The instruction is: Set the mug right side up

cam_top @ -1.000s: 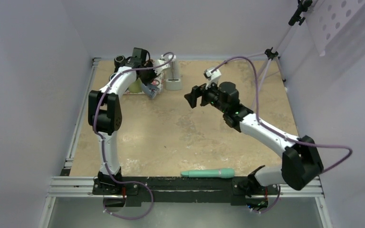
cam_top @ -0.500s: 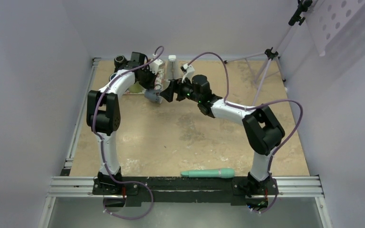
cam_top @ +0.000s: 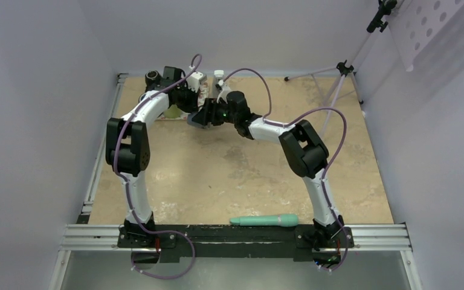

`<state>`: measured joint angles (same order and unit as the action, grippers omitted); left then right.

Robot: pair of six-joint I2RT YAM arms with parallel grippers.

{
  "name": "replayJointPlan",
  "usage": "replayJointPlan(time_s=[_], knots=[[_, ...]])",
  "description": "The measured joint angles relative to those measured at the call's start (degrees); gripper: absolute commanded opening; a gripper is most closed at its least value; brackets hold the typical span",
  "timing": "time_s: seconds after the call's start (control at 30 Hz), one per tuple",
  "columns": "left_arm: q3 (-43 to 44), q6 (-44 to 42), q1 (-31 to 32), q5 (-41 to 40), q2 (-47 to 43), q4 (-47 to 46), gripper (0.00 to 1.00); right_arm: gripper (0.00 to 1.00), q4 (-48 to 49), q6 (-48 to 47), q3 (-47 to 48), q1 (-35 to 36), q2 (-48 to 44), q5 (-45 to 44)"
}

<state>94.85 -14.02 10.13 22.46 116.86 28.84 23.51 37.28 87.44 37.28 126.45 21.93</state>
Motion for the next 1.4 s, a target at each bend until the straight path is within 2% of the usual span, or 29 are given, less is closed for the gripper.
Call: replayJointPlan(time_s=[0.17,0.2,0.23,0.33,0.37,0.43,0.57,0.73,0.83,0.97,1.13,1.3,1.33,1.4], knots=[[-0.9,1.62,-0.59,0.33,-0.72,-1.22,0.0,0.06,-2.29,1.11,5.49,-0.09,4.11,1.7],[-0.96,2.08,-0.7,0.42,-0.92,-1.57,0.0,0.0,-2.49,1.2,5.6,-0.11,4.2,2.23],[-0.96,2.38,-0.74,0.92,-1.03,-1.77,0.02,0.0,-2.34,0.59,5.6,-0.09,4.17,2.86],[-0.92,2.62,-0.7,1.25,-1.64,-0.11,0.47,0.0,-4.92,-1.62,5.38,0.22,2.4,2.16],[-0.66,2.58,-0.68,1.42,-1.95,0.83,0.57,0.0,-6.36,-2.91,4.94,0.35,1.33,1.57],[0.24,2.12,-0.59,1.6,-2.71,2.99,0.66,0.0,-11.21,-5.99,3.58,0.59,-1.6,-0.57],[1.57,1.4,-0.59,1.88,-5.09,8.61,0.72,0.0,-23.23,-13.75,1.84,0.52,-9.35,-7.37],[2.89,-0.07,-0.59,1.77,-7.45,14.51,0.72,0.0,-37.94,-21.66,-1.62,0.31,-21.62,-17.27],[3.17,-0.59,-0.59,1.64,-8.22,16.92,0.72,0.0,-45.75,-23.5,-4.2,0.26,-26.82,-23.47],[3.19,-1.6,-0.59,1.31,-8.57,19.47,0.72,0.0,-55.93,-22.95,-9.14,0.17,-28.83,-30.73],[3.19,-2.29,-0.59,1.01,-8.79,21.03,0.72,0.0,-62.51,-20.68,-18.45,-1.22,-29.29,-31.21],[3.17,-3.48,-0.59,0.66,-9.31,22.27,0.73,0.0,-62.64,-19.45,-22.16,-3.39,-32.02,-28.94],[3.17,-3.61,-0.57,0.55,-9.42,22.47,0.73,0.05,-62.31,-19.32,-22.21,-3.67,-32.04,-28.37],[3.17,-3.82,-0.57,0.11,-9.7,22.8,0.74,0.27,-61.64,-19.23,-22.23,-3.91,-31.87,-28.13]])
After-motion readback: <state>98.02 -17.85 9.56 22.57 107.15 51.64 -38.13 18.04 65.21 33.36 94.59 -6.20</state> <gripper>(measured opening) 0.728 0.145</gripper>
